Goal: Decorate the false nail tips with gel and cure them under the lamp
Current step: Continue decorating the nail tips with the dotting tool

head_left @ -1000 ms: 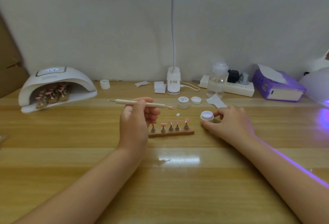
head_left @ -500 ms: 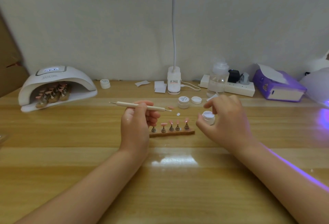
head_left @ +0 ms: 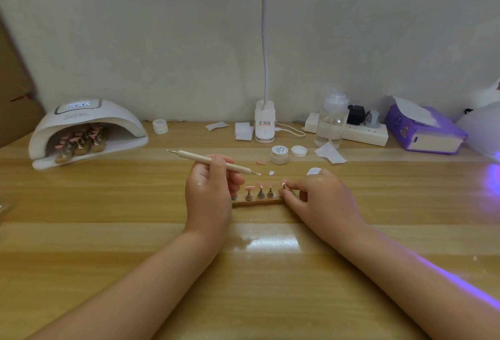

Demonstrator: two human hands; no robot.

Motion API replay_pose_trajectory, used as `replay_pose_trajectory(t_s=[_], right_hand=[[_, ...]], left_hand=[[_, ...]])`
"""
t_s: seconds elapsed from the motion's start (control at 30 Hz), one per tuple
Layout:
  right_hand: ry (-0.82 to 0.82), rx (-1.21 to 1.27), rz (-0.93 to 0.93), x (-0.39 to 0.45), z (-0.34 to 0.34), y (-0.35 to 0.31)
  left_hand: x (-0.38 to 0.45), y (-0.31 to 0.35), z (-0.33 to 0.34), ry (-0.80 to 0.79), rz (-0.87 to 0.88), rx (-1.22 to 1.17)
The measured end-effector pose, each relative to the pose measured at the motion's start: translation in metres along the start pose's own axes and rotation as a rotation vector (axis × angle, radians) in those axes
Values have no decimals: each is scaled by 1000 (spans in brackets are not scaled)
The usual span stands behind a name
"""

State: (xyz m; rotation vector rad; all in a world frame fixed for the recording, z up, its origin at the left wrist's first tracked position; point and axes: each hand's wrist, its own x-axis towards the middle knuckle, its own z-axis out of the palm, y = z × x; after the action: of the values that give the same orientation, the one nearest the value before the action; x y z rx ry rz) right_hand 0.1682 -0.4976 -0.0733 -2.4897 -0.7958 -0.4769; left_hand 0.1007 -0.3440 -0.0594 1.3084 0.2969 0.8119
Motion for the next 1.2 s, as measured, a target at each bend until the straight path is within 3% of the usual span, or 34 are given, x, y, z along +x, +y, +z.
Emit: replay_pose_trajectory(t_s=[0.27, 0.67, 1.0, 1.2], right_hand=[[-21, 24, -62, 1, 0, 2], [88, -1, -162, -3, -4, 2], [92, 37, -100, -7, -6, -3], [41, 49, -54, -6, -6, -5]], left_hand=[[-7, -3, 3, -58, 78, 40], [-13, 1, 3, -156, 115, 80], [-9, 2, 10, -89, -262, 73], [-4, 1, 11, -40, -315, 106]])
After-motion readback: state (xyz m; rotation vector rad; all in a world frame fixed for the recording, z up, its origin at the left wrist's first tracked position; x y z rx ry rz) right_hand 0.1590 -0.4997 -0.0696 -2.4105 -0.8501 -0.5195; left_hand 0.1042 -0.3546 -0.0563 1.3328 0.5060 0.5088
